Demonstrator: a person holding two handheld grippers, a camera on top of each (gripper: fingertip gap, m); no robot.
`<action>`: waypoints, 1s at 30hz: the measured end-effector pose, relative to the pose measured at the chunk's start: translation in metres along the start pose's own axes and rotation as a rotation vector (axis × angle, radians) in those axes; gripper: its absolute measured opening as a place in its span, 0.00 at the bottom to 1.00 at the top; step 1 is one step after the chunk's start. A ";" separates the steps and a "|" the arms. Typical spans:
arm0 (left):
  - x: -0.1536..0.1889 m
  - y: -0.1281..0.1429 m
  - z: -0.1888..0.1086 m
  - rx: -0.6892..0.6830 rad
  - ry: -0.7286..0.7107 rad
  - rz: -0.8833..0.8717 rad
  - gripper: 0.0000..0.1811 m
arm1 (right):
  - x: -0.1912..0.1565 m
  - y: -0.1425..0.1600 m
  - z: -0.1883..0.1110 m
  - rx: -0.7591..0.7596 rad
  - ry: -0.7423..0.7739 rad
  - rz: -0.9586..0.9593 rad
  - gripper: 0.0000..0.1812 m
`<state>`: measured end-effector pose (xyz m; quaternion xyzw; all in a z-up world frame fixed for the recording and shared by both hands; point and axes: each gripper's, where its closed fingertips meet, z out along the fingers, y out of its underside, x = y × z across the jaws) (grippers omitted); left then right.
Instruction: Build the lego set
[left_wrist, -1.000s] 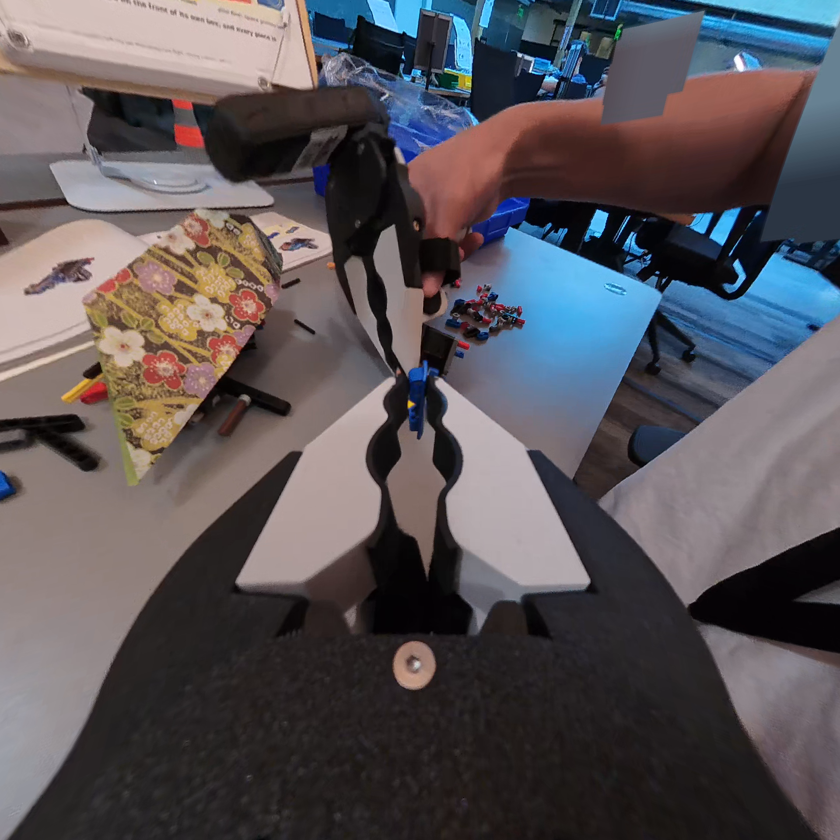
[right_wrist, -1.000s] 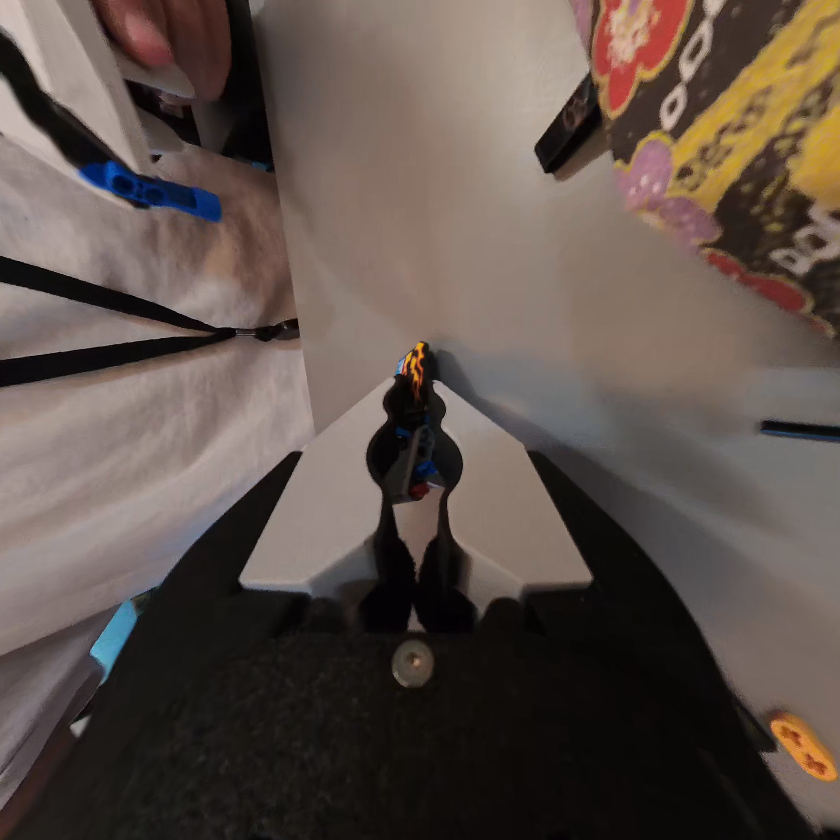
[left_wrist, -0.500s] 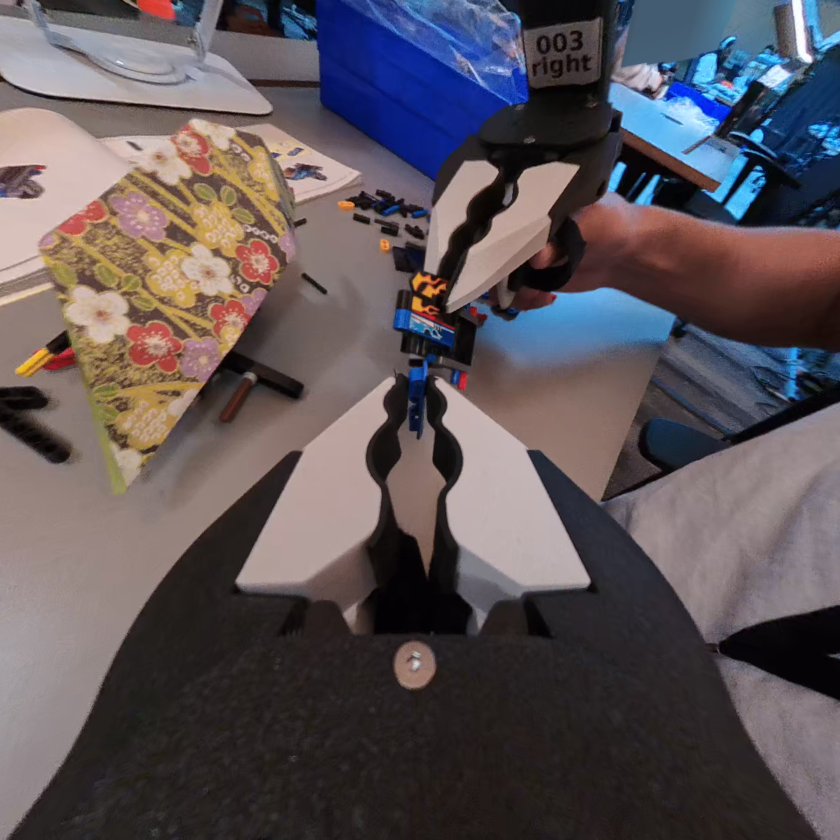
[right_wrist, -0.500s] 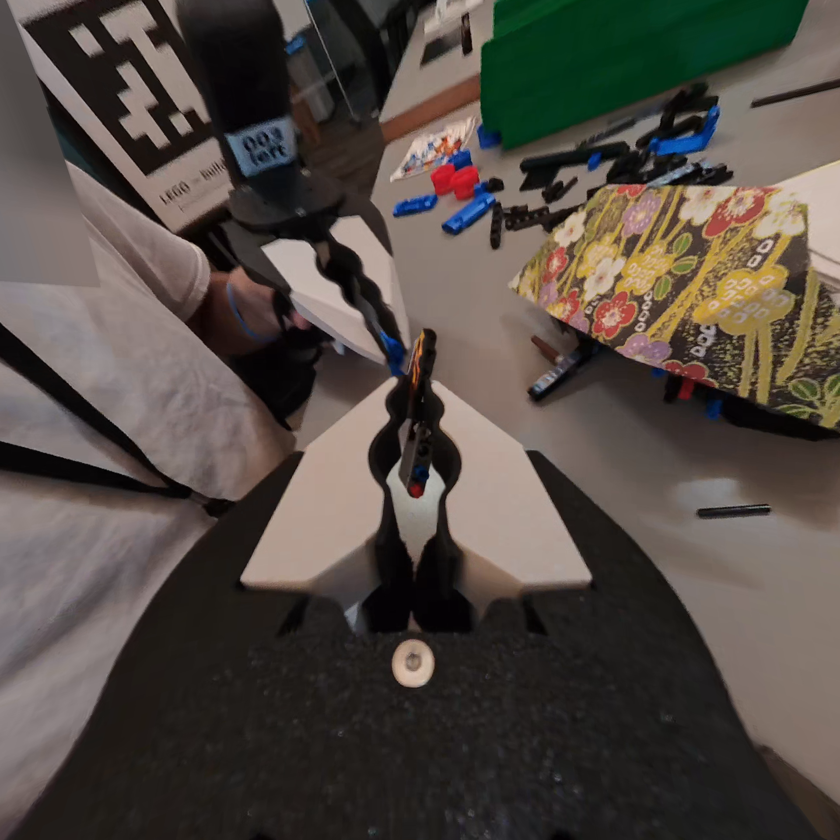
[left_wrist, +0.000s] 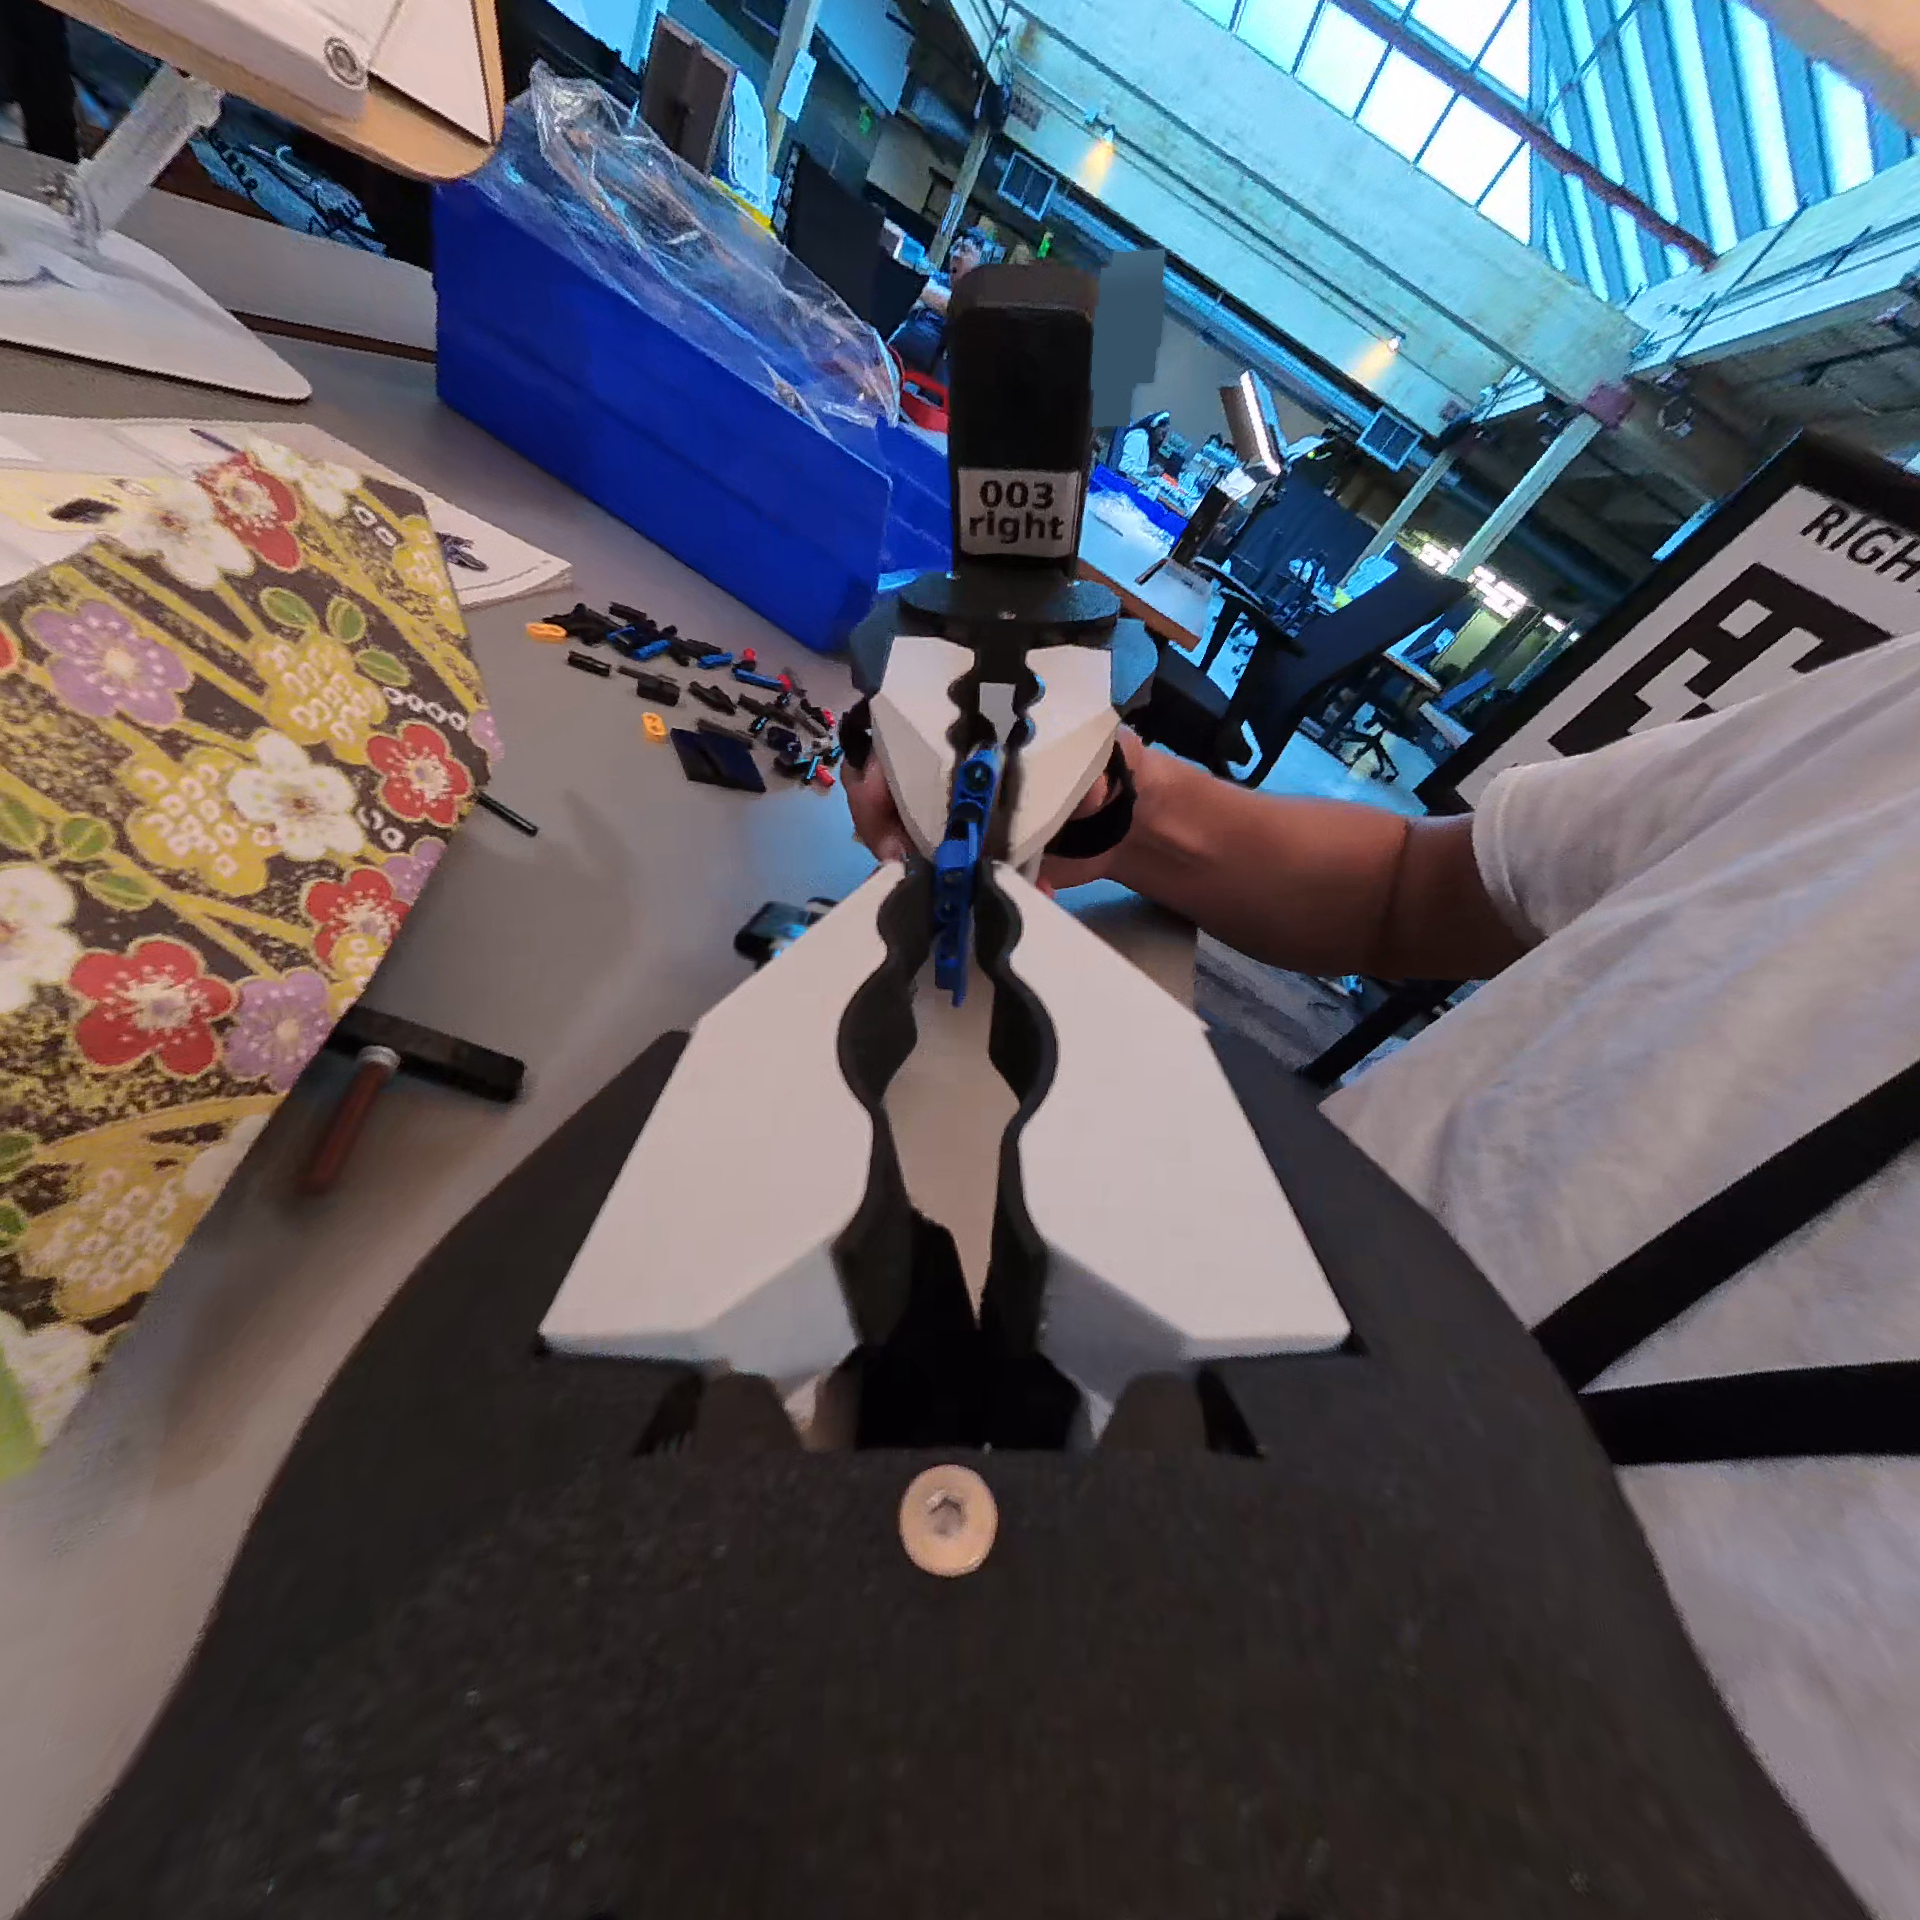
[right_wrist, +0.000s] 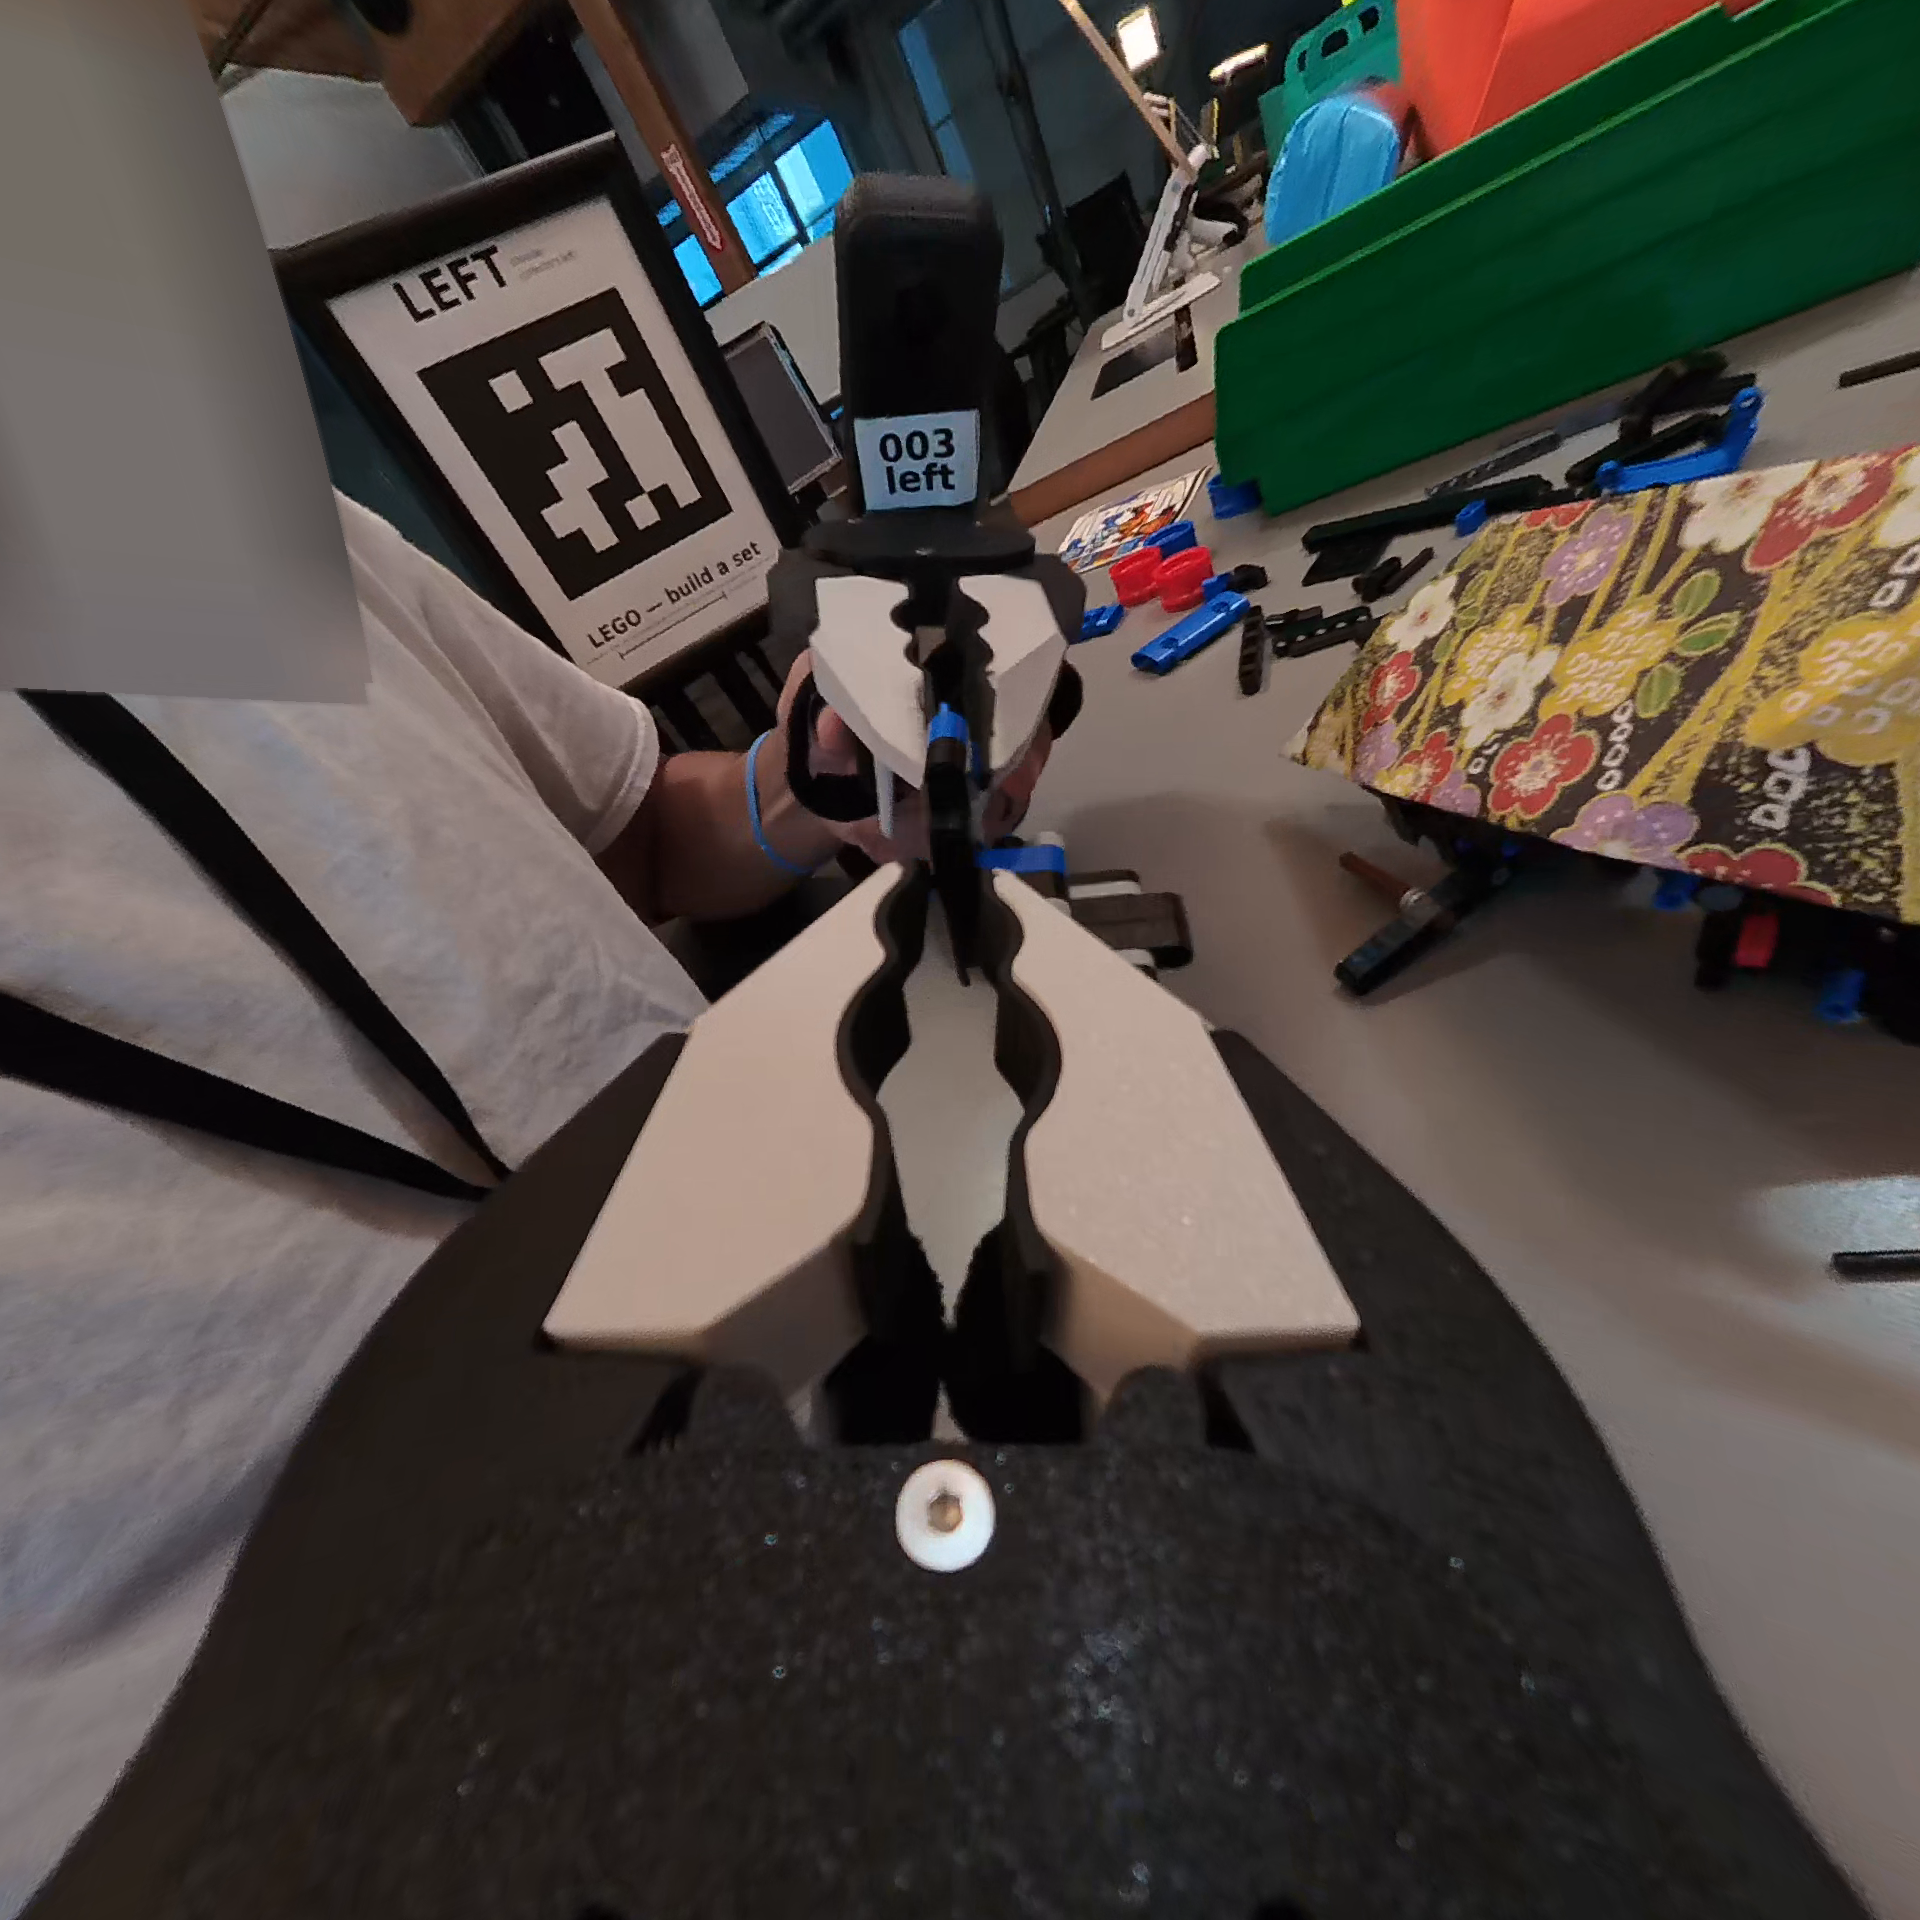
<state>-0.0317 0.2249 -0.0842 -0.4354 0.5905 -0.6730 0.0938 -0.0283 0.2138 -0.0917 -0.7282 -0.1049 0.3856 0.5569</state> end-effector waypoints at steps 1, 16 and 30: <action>-0.001 0.000 0.000 -0.008 0.000 0.011 0.03 | 0.000 -0.001 0.000 0.008 -0.008 -0.002 0.05; -0.021 0.033 0.001 -0.216 -0.143 0.111 0.03 | 0.024 0.040 -0.007 -0.284 0.195 -0.102 0.03; -0.022 0.030 -0.012 -0.186 -0.198 0.165 0.03 | 0.036 0.039 -0.009 -0.267 0.276 -0.193 0.09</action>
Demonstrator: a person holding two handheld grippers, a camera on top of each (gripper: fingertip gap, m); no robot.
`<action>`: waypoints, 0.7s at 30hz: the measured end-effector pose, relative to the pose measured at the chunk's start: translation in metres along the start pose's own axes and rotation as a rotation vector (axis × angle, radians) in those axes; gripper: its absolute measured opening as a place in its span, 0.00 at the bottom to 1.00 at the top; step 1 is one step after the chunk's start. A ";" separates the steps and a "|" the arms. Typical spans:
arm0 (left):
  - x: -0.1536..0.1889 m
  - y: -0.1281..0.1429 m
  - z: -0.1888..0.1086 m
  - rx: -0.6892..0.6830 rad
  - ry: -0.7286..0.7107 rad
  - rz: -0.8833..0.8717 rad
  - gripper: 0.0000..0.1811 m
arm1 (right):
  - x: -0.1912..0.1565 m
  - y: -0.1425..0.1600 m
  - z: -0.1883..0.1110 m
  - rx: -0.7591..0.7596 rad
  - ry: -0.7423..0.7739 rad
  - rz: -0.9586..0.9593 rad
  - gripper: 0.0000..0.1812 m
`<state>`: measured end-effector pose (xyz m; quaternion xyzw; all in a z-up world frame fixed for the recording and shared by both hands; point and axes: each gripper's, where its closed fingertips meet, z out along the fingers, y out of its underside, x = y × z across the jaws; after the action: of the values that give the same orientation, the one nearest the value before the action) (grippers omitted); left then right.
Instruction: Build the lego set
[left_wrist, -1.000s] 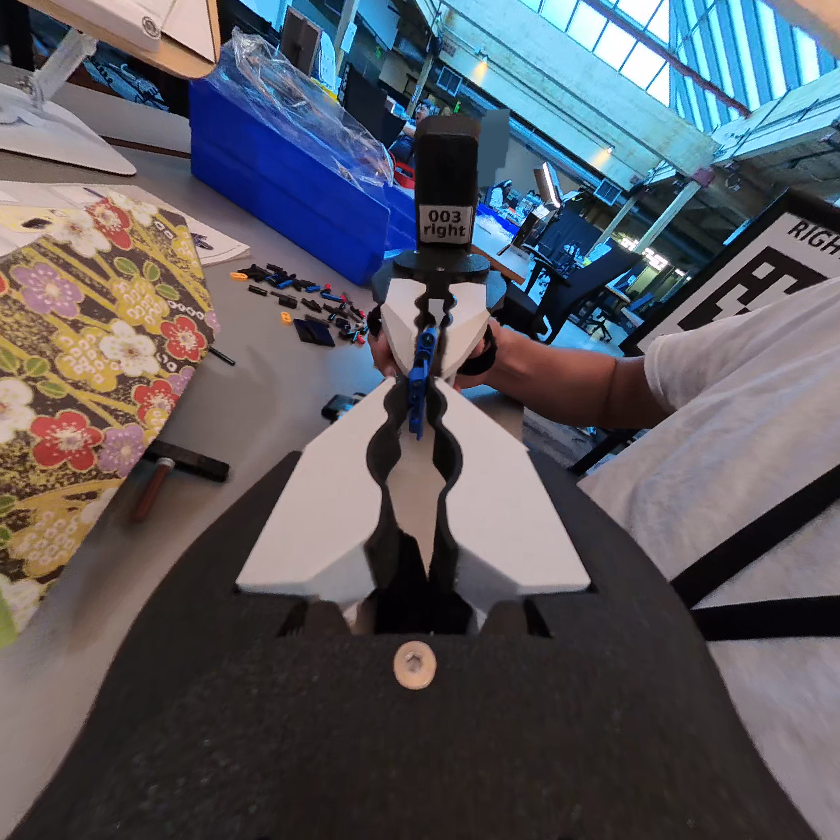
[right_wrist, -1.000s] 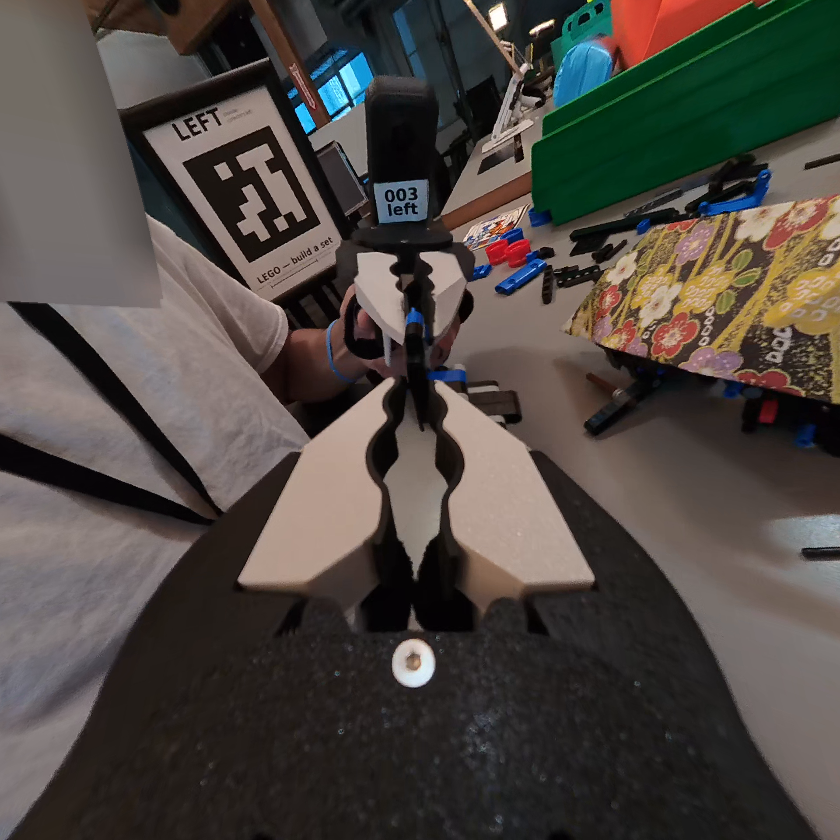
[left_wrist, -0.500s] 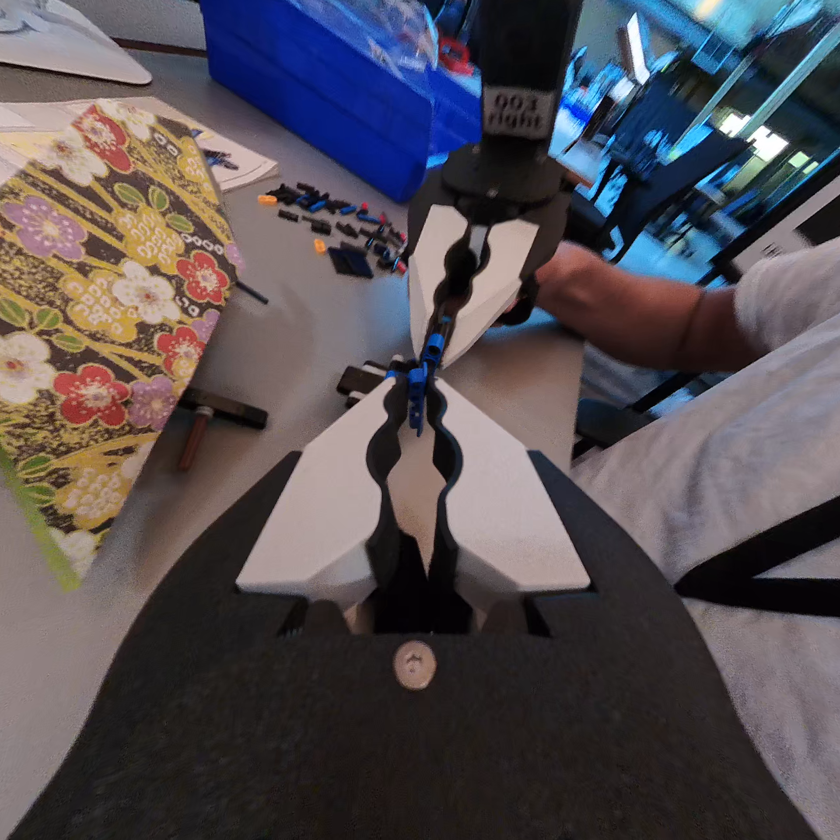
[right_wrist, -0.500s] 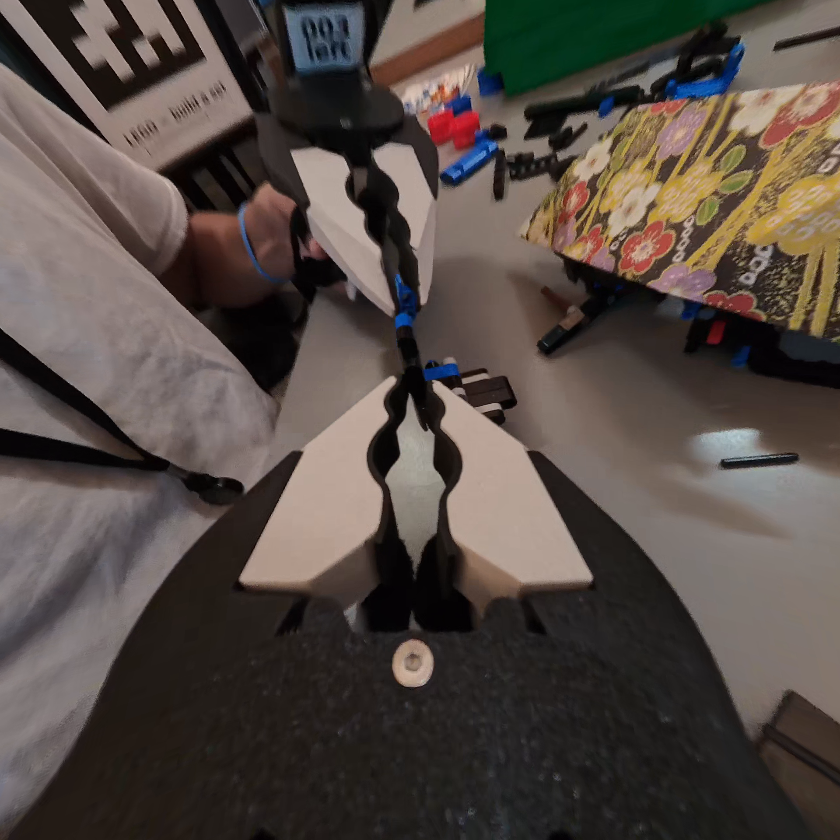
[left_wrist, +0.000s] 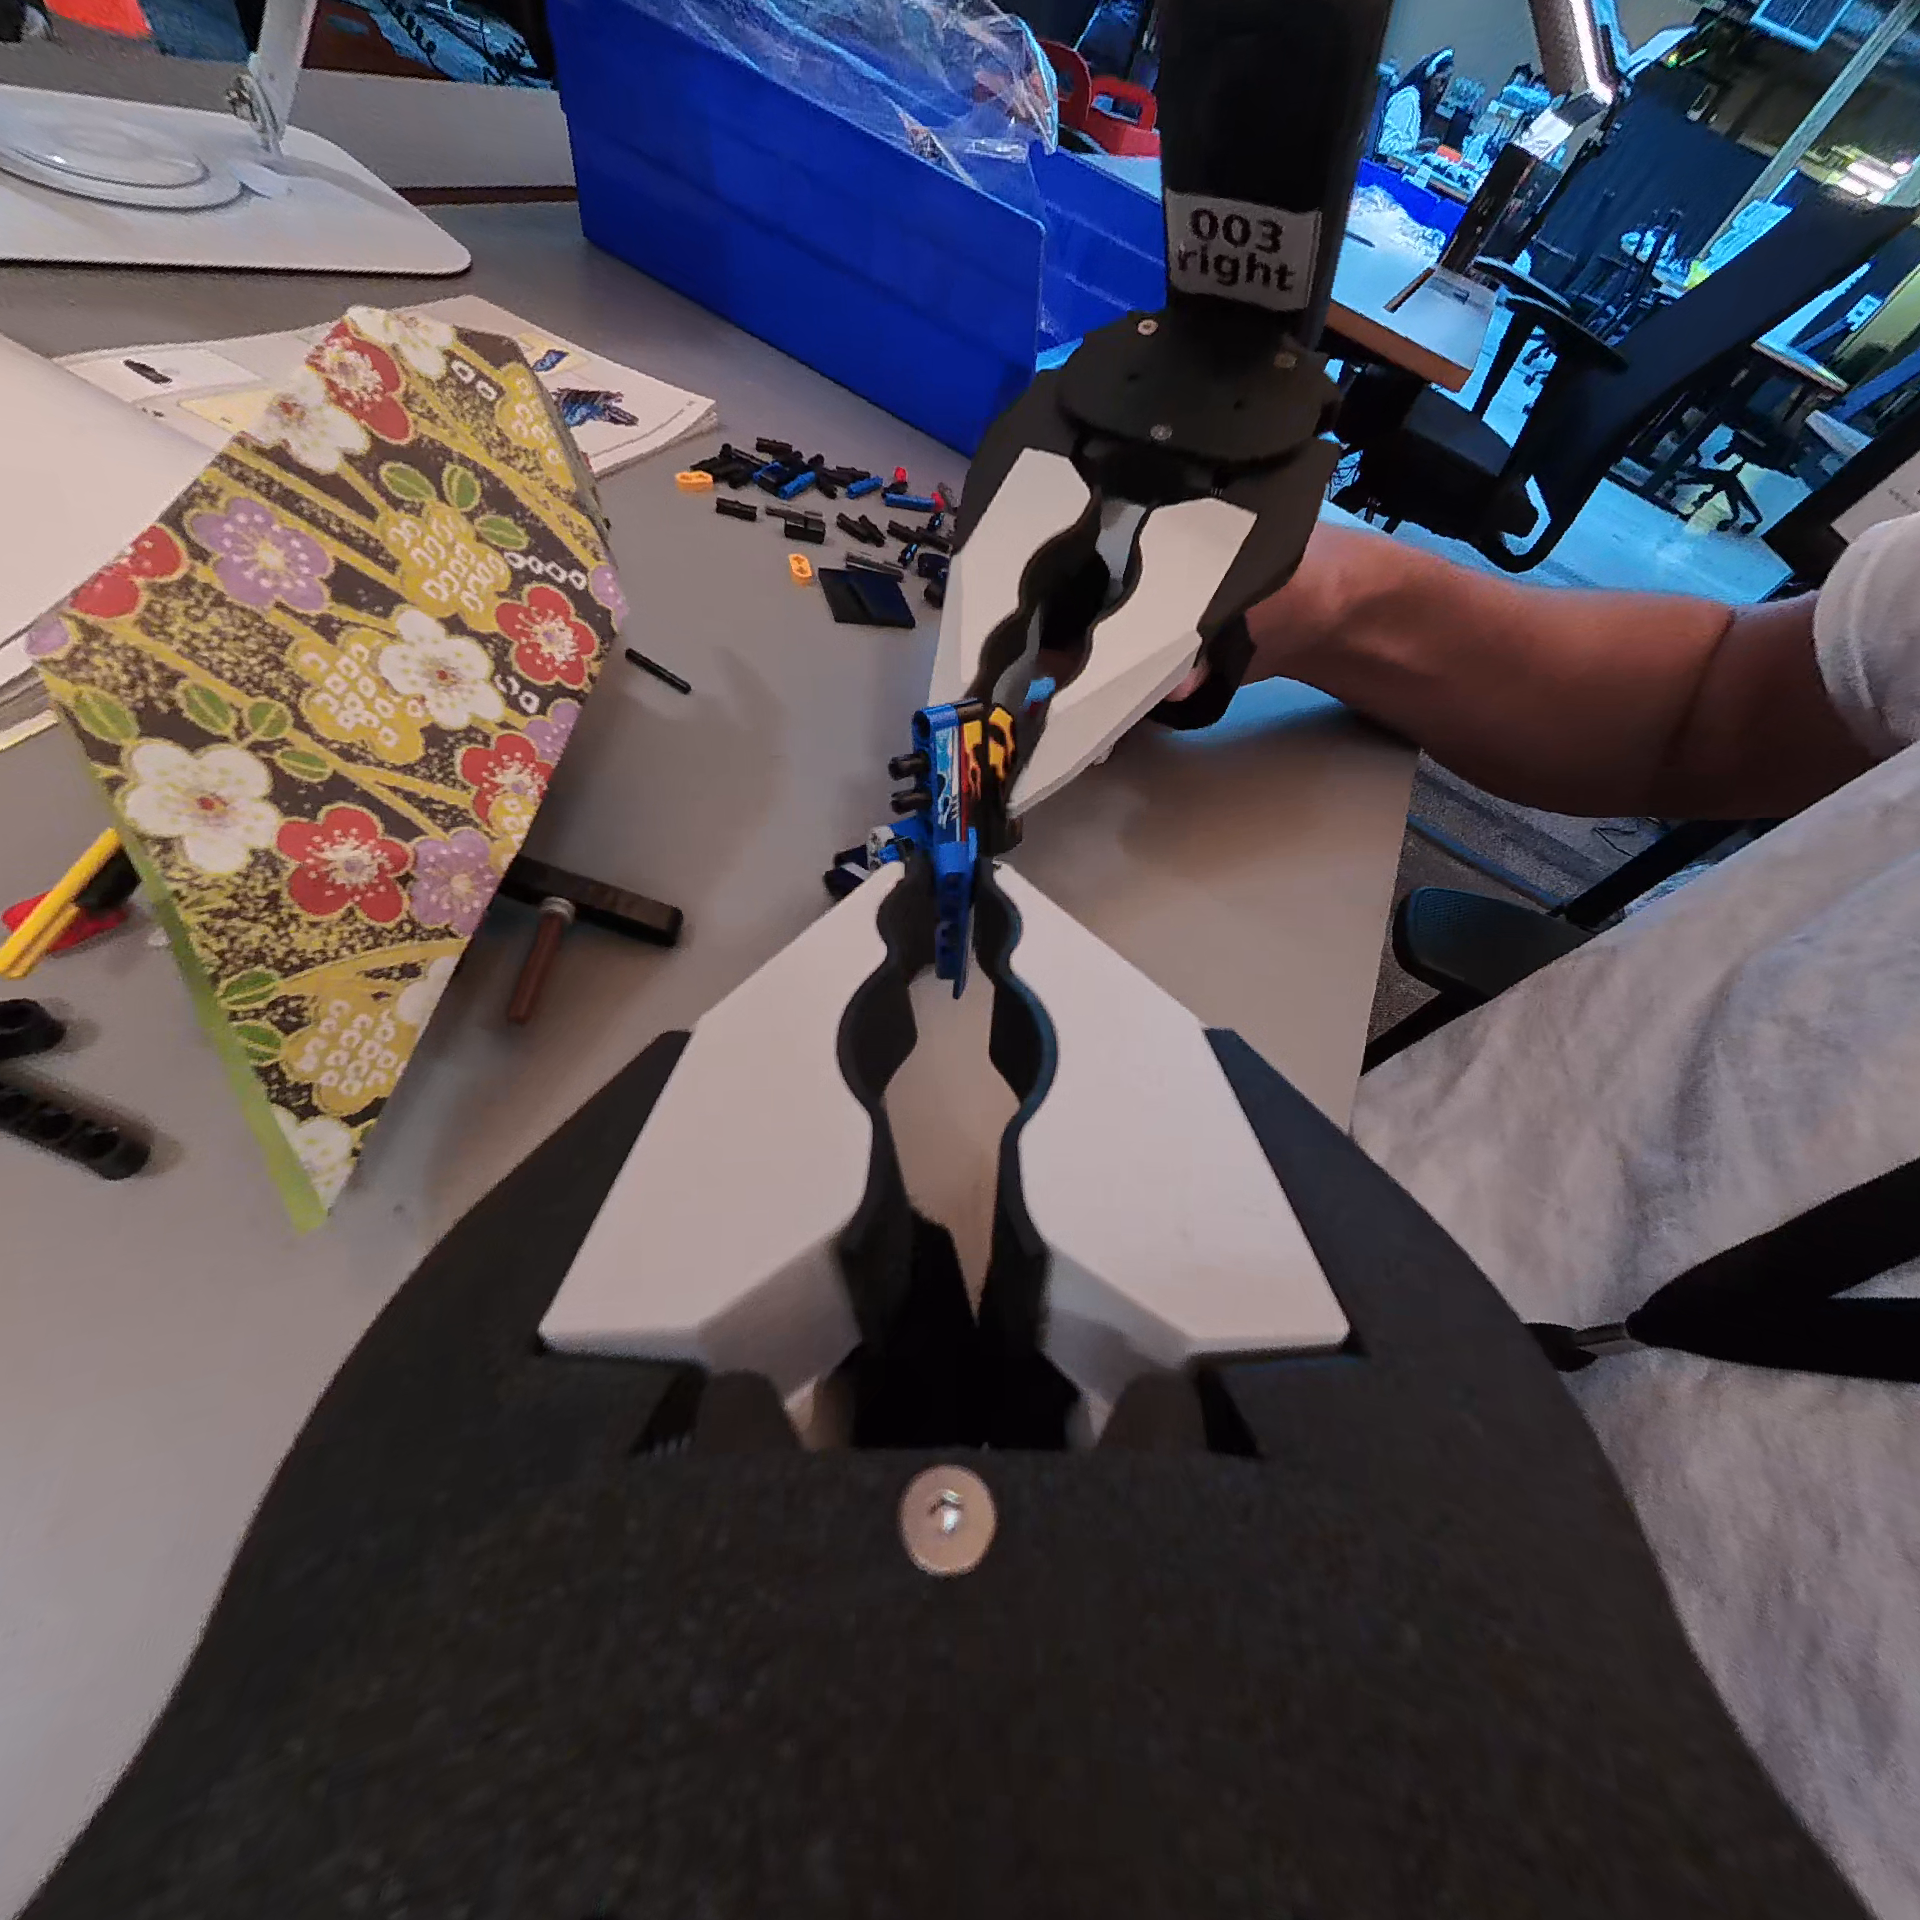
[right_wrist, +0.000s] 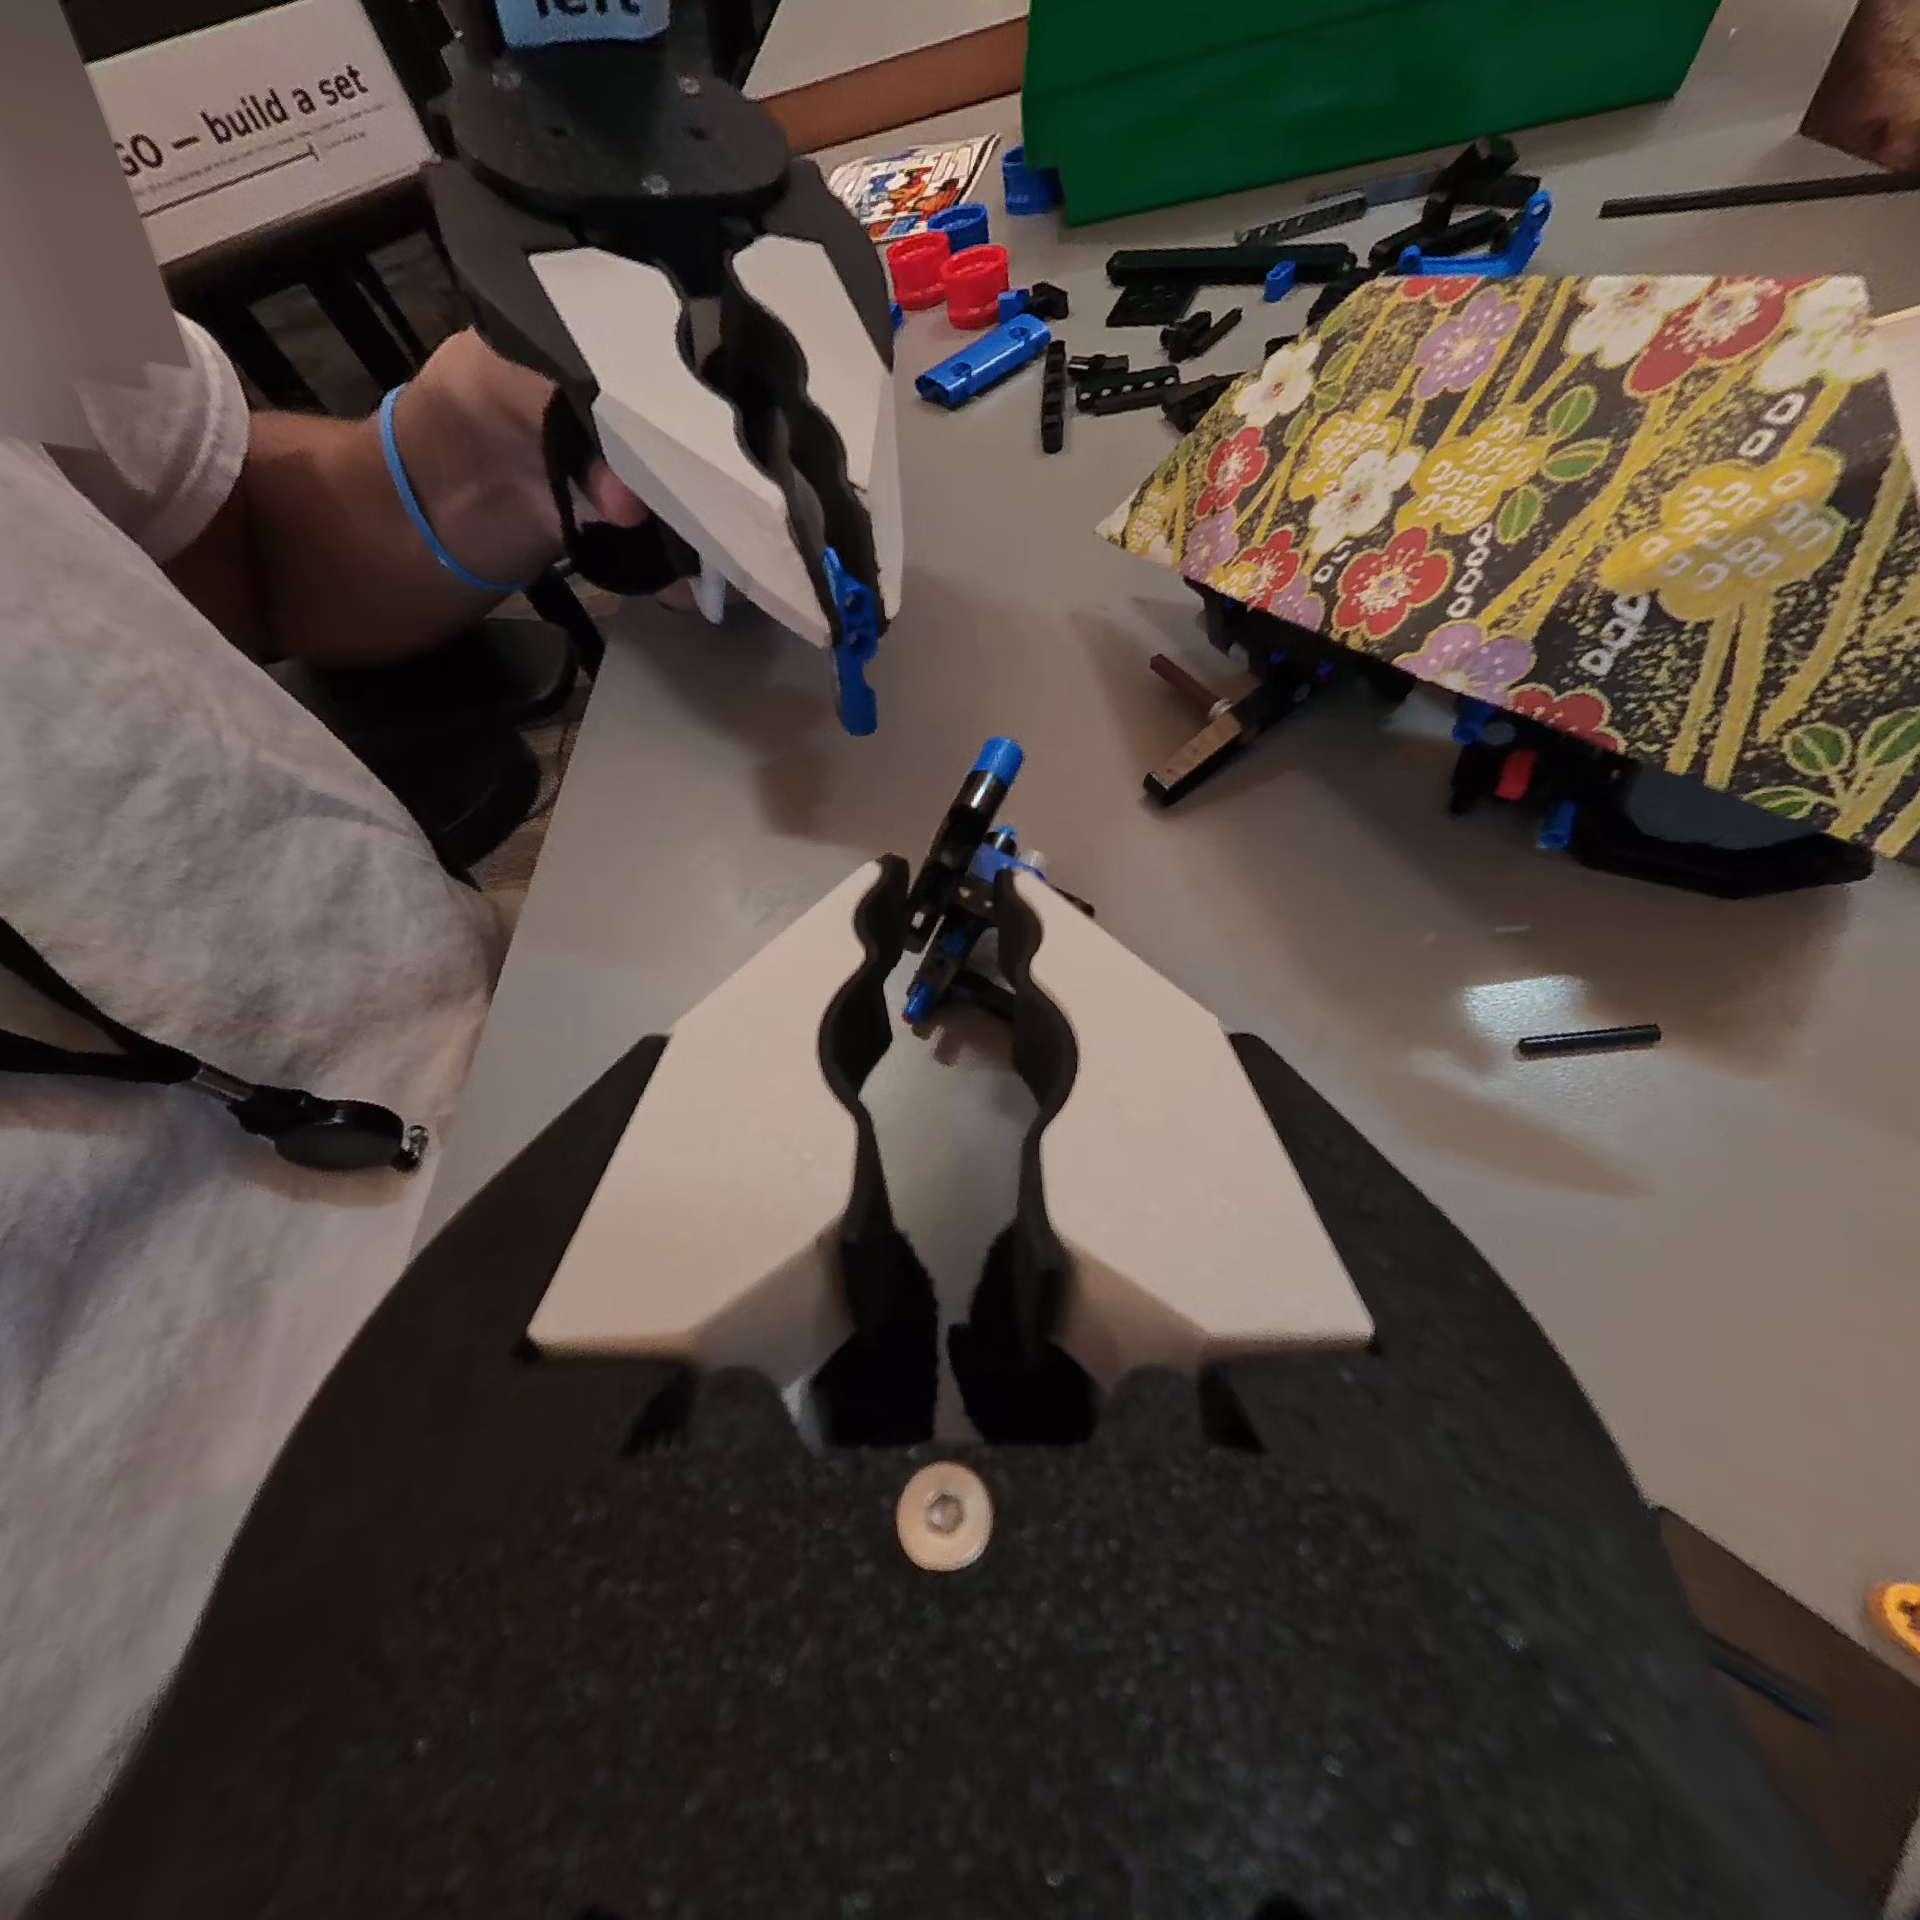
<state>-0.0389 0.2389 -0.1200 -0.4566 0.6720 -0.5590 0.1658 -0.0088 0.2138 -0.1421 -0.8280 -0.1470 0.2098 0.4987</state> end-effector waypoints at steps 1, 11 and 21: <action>0.000 0.000 0.000 0.000 0.001 -0.001 0.03 | 0.001 -0.001 0.000 0.003 0.000 0.027 0.09; 0.008 -0.003 -0.003 0.015 0.010 0.034 0.03 | 0.001 -0.012 -0.002 0.096 0.180 0.293 0.13; 0.012 -0.004 -0.006 0.037 0.086 -0.020 0.03 | 0.008 -0.013 0.004 0.189 0.214 0.352 0.07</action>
<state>-0.0481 0.2326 -0.1112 -0.4357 0.6633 -0.5921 0.1399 -0.0038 0.2264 -0.1339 -0.8079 0.0737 0.2175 0.5427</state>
